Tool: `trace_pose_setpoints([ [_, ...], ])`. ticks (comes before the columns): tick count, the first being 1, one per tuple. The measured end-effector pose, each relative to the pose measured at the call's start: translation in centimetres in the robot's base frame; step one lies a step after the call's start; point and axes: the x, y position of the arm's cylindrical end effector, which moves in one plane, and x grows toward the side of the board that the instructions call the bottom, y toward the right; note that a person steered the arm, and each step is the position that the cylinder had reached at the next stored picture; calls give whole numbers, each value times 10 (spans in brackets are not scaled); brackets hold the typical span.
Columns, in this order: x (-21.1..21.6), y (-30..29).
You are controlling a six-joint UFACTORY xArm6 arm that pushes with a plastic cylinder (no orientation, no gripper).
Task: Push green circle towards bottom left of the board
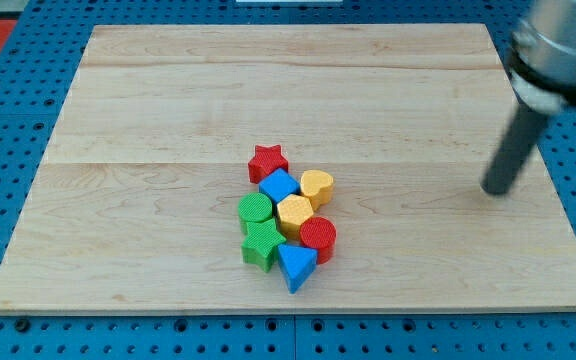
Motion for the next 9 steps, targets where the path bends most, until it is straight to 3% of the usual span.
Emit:
trace_pose_setpoints([
  [1, 93, 4],
  [2, 96, -4],
  [4, 94, -136],
  [5, 58, -192],
  [7, -28, -208],
  [8, -37, -247],
  [9, -37, -215],
])
